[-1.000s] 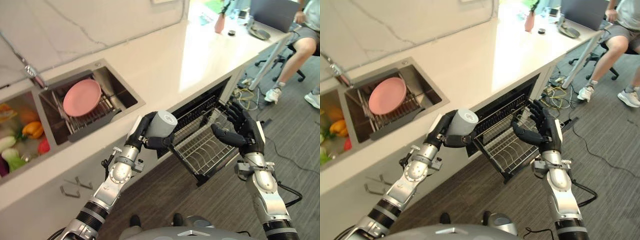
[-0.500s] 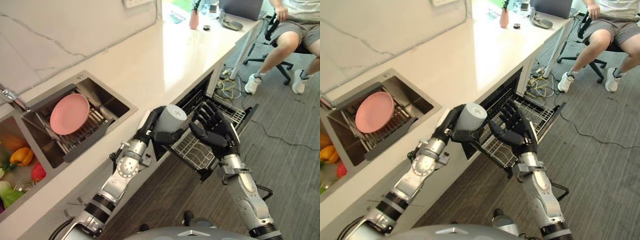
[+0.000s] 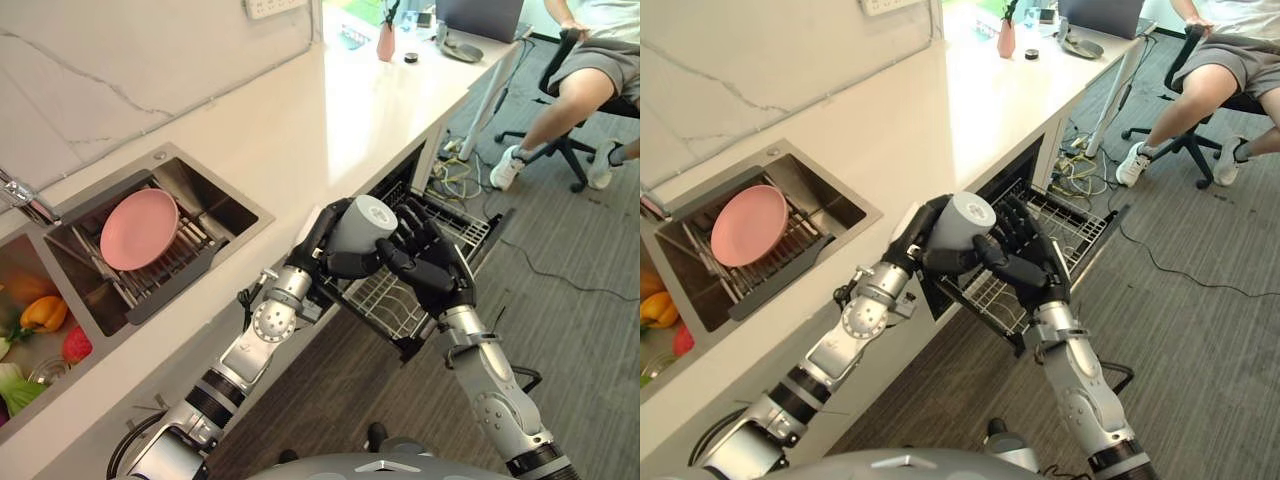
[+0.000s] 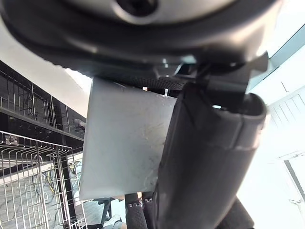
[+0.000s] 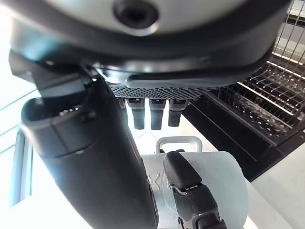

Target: Place the dishes in the dishwasher.

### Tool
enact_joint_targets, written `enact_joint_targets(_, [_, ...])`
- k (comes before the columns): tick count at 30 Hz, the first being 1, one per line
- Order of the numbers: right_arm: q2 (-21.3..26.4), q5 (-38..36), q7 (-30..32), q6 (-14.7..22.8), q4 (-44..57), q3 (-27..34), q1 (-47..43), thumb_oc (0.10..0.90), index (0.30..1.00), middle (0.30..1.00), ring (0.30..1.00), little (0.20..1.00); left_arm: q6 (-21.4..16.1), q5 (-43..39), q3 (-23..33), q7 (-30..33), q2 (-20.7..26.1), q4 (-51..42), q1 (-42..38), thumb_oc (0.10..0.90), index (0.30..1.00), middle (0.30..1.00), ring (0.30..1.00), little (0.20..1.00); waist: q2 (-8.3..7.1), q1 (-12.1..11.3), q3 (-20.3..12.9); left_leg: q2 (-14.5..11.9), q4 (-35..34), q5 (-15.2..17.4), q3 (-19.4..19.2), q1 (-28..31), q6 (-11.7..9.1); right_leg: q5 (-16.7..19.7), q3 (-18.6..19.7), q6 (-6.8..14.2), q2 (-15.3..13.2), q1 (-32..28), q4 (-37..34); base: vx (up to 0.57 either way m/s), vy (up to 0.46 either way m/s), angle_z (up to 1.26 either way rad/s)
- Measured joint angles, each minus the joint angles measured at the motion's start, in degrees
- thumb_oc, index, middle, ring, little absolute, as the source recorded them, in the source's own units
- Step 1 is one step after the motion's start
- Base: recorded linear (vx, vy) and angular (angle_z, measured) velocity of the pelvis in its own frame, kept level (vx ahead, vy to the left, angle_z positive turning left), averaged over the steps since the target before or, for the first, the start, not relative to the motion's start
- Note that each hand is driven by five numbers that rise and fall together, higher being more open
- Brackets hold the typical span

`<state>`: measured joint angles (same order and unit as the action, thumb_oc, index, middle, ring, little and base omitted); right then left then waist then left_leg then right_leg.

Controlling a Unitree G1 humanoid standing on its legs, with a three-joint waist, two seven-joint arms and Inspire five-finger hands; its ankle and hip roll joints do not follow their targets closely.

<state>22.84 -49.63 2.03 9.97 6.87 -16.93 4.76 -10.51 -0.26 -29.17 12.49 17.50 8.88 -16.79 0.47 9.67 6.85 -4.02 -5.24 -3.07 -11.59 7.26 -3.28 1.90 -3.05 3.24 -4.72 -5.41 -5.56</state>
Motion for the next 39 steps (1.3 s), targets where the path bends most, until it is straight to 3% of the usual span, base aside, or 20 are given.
enact_joint_targets(6, [0.6,-0.1,0.1,-0.9,0.0,-0.7,-1.0,0.8,0.9,0.9,0.9,0.9,0.4,0.8,-1.1,-0.1,0.1,0.0,-0.4,0.4,0.3,0.3,0.3,0.3,-0.01,-0.4,0.0,0.0,0.0,0.0,1.0,-0.4,0.0,0.1,-1.0,-0.1,-0.1,-0.1,0.0,0.01,-0.01,0.08])
enact_joint_targets(12, [6.3,-2.5,-0.6,-2.5,0.0,-1.6,-3.5,0.8,0.9,0.9,0.9,0.9,0.8,0.9,-1.2,-1.2,0.2,0.0,-0.9,0.4,0.3,0.3,0.3,0.3,-0.15,-2.0,0.0,0.0,0.0,0.0,1.9,-0.6,0.0,0.1,-1.7,-0.1,-0.1,-0.4,0.0,0.01,-0.011,0.08])
enact_joint_targets(27, [7.4,-9.2,-0.9,-4.1,-3.4,-4.6,-7.8,0.8,0.9,0.9,0.9,0.9,2.3,5.4,-1.7,-1.8,3.0,0.0,-3.3,0.4,0.3,0.3,0.3,0.3,-1.42,-3.4,-0.1,0.4,0.0,0.0,3.7,-2.2,0.0,0.4,-3.3,0.0,-0.4,0.4,0.0,-0.01,0.002,0.05])
enact_joint_targets(31, [12.3,-10.3,-2.3,-5.2,-3.9,-6.2,-9.7,0.8,0.9,0.9,0.9,0.9,2.3,4.9,-2.1,-3.1,3.5,0.0,-3.3,0.4,0.3,0.3,0.3,0.3,-2.04,-3.7,-0.3,0.4,0.0,0.0,3.8,-2.1,0.0,0.4,-3.4,0.1,-0.4,0.3,0.0,0.0,0.0,0.0])
enact_joint_targets(39, [8.7,-11.2,-3.8,-5.2,-7.5,-6.8,-9.8,0.8,0.9,0.9,0.9,0.9,3.3,-4.2,-2.1,-5.5,3.4,1.2,-2.6,0.4,0.3,0.3,0.3,0.3,-2.17,-3.7,-0.4,0.4,0.0,0.0,4.1,-1.9,0.0,0.4,-3.7,0.1,-0.4,0.0,0.0,0.0,-0.004,0.01])
